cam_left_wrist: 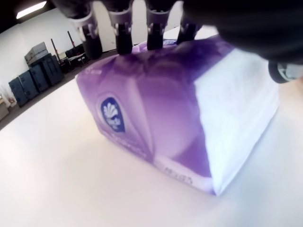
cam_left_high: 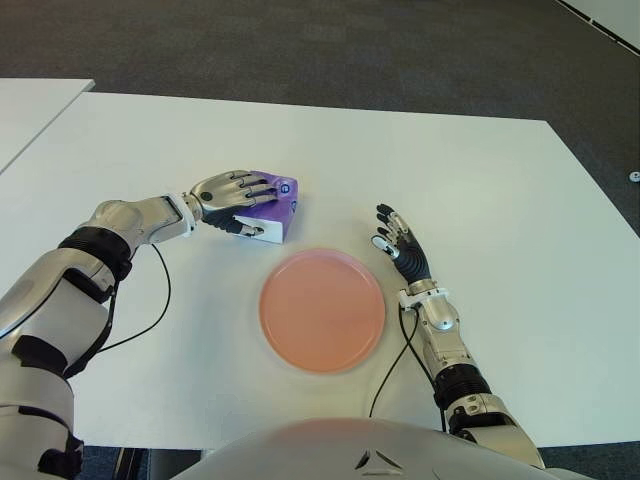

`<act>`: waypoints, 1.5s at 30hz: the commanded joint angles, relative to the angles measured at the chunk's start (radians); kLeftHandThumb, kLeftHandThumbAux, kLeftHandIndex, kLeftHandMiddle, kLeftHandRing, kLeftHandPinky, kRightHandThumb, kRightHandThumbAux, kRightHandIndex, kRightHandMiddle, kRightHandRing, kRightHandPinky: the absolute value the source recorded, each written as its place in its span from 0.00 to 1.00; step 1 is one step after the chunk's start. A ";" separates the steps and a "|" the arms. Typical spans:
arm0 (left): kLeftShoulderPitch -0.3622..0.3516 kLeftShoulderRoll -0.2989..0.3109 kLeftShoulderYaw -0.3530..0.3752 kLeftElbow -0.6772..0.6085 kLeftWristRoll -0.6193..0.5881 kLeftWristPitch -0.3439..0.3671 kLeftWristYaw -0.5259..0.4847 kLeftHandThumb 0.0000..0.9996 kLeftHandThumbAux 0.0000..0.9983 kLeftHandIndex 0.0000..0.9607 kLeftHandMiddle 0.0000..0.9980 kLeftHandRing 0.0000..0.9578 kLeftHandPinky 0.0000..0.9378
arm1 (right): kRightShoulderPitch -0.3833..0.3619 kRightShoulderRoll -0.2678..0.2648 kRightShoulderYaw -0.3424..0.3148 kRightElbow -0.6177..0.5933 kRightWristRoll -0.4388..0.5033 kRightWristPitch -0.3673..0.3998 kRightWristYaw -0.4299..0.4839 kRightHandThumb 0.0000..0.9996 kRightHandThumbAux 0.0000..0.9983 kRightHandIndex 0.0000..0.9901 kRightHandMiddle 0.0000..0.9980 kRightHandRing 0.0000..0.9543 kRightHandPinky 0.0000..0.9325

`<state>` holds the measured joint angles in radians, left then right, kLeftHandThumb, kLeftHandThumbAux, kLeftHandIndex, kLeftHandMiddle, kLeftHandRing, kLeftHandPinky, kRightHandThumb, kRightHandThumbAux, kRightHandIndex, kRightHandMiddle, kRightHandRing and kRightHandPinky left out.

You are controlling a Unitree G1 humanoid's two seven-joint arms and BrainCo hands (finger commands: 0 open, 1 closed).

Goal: Put the tissue paper into the plate.

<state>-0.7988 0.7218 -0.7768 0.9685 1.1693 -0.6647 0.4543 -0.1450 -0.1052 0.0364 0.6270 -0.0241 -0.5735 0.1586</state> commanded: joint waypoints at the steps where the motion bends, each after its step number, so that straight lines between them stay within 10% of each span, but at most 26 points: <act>1: 0.025 -0.028 -0.062 0.056 0.046 0.012 0.001 0.49 0.09 0.00 0.00 0.00 0.00 | 0.109 0.004 0.014 0.095 -0.017 0.026 0.008 0.00 0.45 0.00 0.00 0.00 0.00; 32: -0.009 -0.041 -0.126 0.112 0.015 -0.002 0.015 0.50 0.08 0.00 0.00 0.00 0.00 | 0.130 0.009 0.020 0.055 -0.018 0.027 0.003 0.00 0.48 0.00 0.00 0.00 0.00; 45: 0.006 -0.088 -0.230 0.148 0.117 0.153 0.163 0.49 0.09 0.00 0.00 0.00 0.00 | 0.134 0.015 0.022 0.037 -0.024 0.055 -0.016 0.00 0.47 0.00 0.00 0.00 0.00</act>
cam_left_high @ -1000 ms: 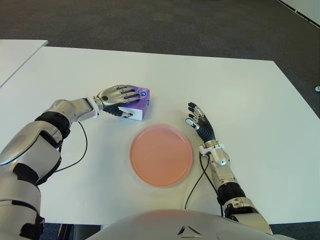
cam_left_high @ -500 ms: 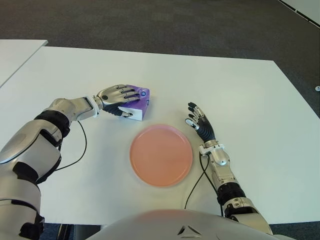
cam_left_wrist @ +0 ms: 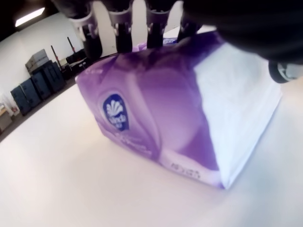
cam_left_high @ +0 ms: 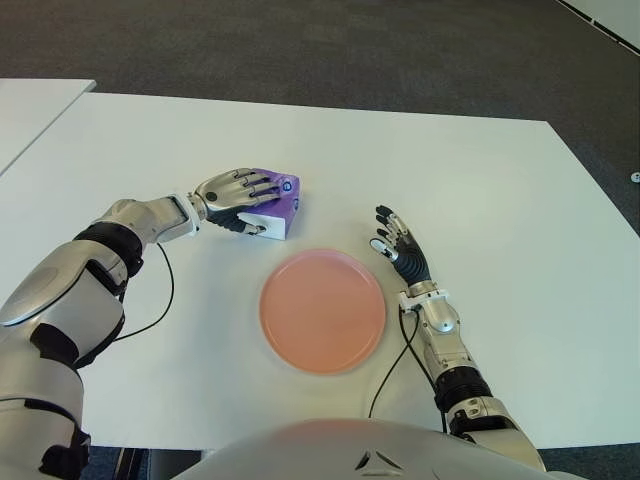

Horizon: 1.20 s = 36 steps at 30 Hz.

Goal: Put the tissue paper into the plate.

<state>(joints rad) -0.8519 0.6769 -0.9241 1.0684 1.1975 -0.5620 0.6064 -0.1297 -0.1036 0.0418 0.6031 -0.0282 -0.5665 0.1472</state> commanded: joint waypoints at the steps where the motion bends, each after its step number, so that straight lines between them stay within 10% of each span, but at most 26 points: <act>1: 0.064 -0.052 -0.094 0.057 0.096 0.068 0.023 0.49 0.10 0.00 0.00 0.00 0.00 | 0.120 0.014 0.017 0.058 -0.019 0.051 -0.005 0.00 0.47 0.00 0.00 0.00 0.00; 18: 0.152 -0.173 -0.184 0.210 0.074 0.239 0.143 0.48 0.10 0.00 0.00 0.00 0.00 | 0.127 0.014 0.017 0.054 -0.009 0.061 0.000 0.00 0.47 0.00 0.00 0.00 0.00; 36: 0.183 -0.214 -0.178 0.255 -0.011 0.241 0.200 0.46 0.10 0.00 0.00 0.00 0.00 | 0.142 0.012 0.021 0.029 -0.010 0.063 0.002 0.00 0.47 0.00 0.00 0.00 0.00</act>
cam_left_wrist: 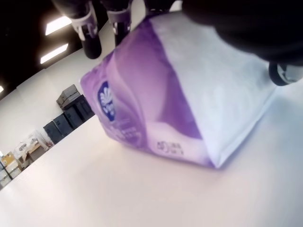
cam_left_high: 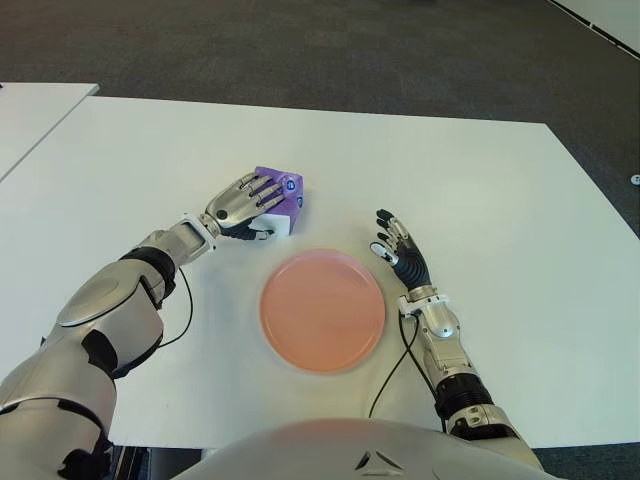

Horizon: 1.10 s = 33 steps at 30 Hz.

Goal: Put the tissue paper into the plate.

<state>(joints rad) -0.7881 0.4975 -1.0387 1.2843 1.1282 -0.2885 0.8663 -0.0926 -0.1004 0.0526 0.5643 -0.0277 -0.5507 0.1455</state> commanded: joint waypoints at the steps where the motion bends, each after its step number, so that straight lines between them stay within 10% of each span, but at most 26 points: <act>1: 0.120 -0.035 -0.064 0.040 0.057 -0.032 -0.058 0.46 0.10 0.00 0.00 0.00 0.00 | 0.107 0.009 0.011 0.065 -0.011 0.048 0.004 0.00 0.47 0.00 0.00 0.00 0.00; 23: 0.115 -0.032 -0.058 0.041 0.025 -0.074 -0.076 0.47 0.11 0.00 0.00 0.00 0.00 | 0.115 0.012 0.007 0.057 0.002 0.049 0.009 0.00 0.47 0.00 0.00 0.00 0.00; 33: 0.098 -0.062 -0.049 0.062 -0.006 -0.089 -0.115 0.63 0.31 0.21 0.30 0.34 0.42 | 0.113 0.006 0.007 0.069 -0.004 0.041 0.009 0.00 0.46 0.00 0.00 0.00 0.00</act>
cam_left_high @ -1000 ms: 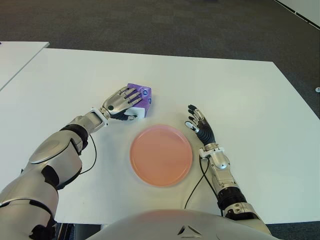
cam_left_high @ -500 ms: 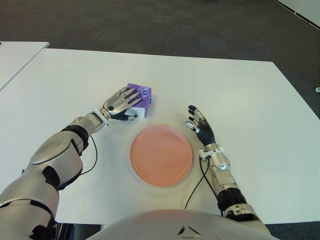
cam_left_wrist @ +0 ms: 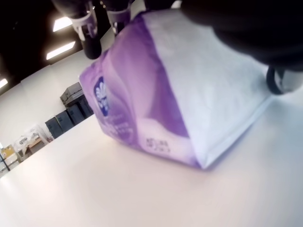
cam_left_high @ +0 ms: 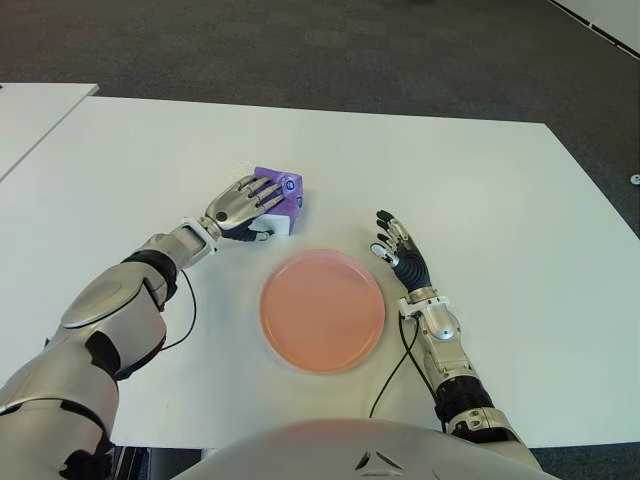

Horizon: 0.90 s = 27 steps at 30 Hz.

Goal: Put the tissue paper into the plate.

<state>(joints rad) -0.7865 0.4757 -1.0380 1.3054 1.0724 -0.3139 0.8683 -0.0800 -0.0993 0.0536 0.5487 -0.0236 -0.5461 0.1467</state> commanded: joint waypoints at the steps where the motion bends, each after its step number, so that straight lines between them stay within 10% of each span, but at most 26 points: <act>1: 0.097 -0.044 -0.044 0.043 0.041 -0.067 -0.127 0.64 0.32 0.23 0.32 0.35 0.43 | 0.101 0.004 0.006 0.083 -0.007 0.037 0.009 0.00 0.46 0.00 0.00 0.00 0.00; 18: 0.126 -0.098 0.010 0.061 -0.055 -0.047 -0.211 0.78 0.42 0.47 0.64 0.67 0.71 | 0.106 -0.007 0.002 0.089 -0.007 0.039 0.017 0.00 0.46 0.00 0.00 0.00 0.00; 27: 0.133 -0.108 0.021 0.058 -0.065 -0.010 -0.175 0.74 0.67 0.46 0.75 0.79 0.83 | 0.115 -0.002 0.002 0.081 -0.001 0.039 0.020 0.00 0.46 0.00 0.00 0.00 0.00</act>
<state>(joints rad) -0.8133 0.3979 -0.9702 1.3058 0.9577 -0.3085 0.8298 -0.0800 -0.1055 0.0532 0.5448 -0.0227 -0.5477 0.1593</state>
